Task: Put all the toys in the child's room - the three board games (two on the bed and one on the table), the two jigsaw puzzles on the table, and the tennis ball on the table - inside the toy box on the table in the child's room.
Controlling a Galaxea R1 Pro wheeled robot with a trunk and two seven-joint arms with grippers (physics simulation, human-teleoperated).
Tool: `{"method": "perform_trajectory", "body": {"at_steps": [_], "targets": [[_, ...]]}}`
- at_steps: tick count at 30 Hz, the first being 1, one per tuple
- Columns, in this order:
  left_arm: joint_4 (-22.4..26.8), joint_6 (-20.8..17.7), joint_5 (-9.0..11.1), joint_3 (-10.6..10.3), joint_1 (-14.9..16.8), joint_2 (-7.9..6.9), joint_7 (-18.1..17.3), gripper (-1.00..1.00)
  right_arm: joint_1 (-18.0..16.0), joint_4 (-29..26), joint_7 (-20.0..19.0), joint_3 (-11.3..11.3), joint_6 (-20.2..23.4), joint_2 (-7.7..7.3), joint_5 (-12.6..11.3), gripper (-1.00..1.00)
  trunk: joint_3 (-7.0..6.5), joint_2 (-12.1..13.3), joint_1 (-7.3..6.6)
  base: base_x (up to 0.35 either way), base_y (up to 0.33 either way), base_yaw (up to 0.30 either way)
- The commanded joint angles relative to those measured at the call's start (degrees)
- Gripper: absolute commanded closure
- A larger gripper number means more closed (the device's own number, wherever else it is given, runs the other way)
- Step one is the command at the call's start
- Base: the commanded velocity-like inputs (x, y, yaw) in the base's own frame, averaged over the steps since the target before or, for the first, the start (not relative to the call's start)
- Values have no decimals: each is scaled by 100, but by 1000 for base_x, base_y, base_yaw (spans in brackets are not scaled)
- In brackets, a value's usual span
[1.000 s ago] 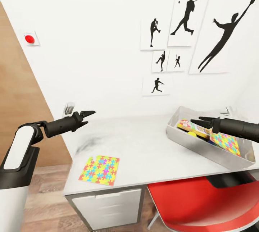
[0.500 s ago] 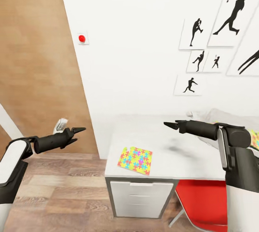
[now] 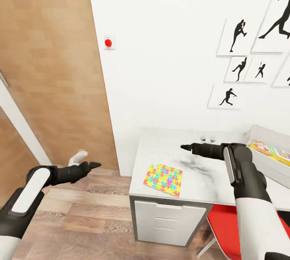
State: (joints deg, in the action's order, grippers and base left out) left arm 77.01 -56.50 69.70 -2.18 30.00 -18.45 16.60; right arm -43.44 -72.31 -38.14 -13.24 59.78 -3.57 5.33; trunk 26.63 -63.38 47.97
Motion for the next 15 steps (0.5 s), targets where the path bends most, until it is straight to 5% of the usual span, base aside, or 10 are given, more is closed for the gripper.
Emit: {"method": "perform_trajectory", "body": {"at_steps": [1, 2, 3, 4, 5, 6, 10, 15], "targets": [[-27, 89, -111, -82, 7, 5, -6, -100, -59, 164, -37, -35, 22, -1, 41, -100, 6, -5, 0, -1, 2, 11], [-233, 295, -351, -183, 17, 19, -289, -100, -178, 472, -14, -149, 22, -11, 42, -100, 6, -5, 0, 0, 1, 7], [-954, 603, -623, -284, 95, 29, -1168, -100, -341, 842, 11, -419, 22, -35, 52, -100, 6, -5, 0, 0, 0, 3], [-1188, 665, -665, -298, 144, 26, -1461, -100, -362, 889, 16, -485, 22, -41, 49, -100, 6, -5, 0, 0, 0, 2], [-1922, 911, -781, -332, 314, 19, -2364, -100, -403, 974, 24, -669, 22, -61, 47, -100, 6, -5, 0, 0, 0, 1], [-2352, 1135, -912, -345, 404, 25, -2886, -100, -417, 1007, 28, -762, 22, -67, 55, -100, 6, -5, 0, 0, 0, 0], [-3236, 1668, -1214, -328, 532, 48, -3778, -100, -413, 1152, 31, -870, 22, -34, 83, -100, 6, -5, 0, 0, 0, 0], [-3933, 2216, -1339, -343, 567, 322, -4090, -100, -381, 1232, 34, -906, 22, 8, 88, -100, 6, -5, 0, 0, 0, 0]]}}
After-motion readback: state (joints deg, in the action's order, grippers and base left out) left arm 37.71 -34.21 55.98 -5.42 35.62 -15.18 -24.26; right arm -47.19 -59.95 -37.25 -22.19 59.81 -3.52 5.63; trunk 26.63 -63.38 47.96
